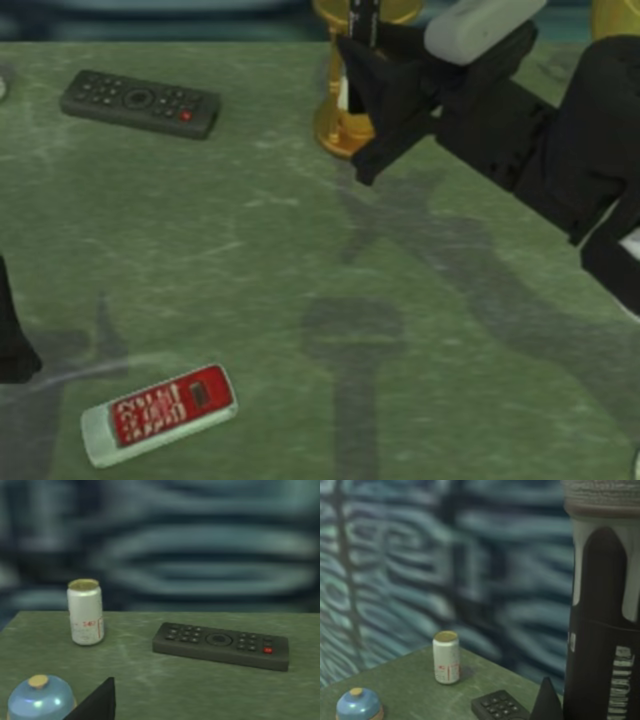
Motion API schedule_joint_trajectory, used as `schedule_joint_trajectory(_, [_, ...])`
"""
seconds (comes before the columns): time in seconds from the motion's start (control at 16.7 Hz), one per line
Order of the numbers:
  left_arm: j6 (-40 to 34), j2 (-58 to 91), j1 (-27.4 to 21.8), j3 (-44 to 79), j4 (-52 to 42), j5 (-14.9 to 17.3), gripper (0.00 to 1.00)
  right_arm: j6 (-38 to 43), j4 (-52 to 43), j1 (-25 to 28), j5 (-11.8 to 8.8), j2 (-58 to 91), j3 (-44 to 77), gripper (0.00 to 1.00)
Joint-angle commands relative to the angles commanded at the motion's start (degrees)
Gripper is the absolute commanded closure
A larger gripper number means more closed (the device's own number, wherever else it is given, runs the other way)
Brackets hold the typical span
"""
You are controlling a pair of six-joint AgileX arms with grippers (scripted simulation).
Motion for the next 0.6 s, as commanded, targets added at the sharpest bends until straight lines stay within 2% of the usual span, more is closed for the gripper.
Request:
schedule_joint_trajectory(0.24, [0.2,2.0,-1.5,1.5,0.9,0.5,0.0,0.0,0.0,0.0,0.0,0.0,0.0,1.0])
schedule_joint_trajectory(0.6, [1.4,21.5,-12.5,14.0,8.4,3.5,0.0,0.0,0.0,0.0,0.0,0.0,0.0,1.0])
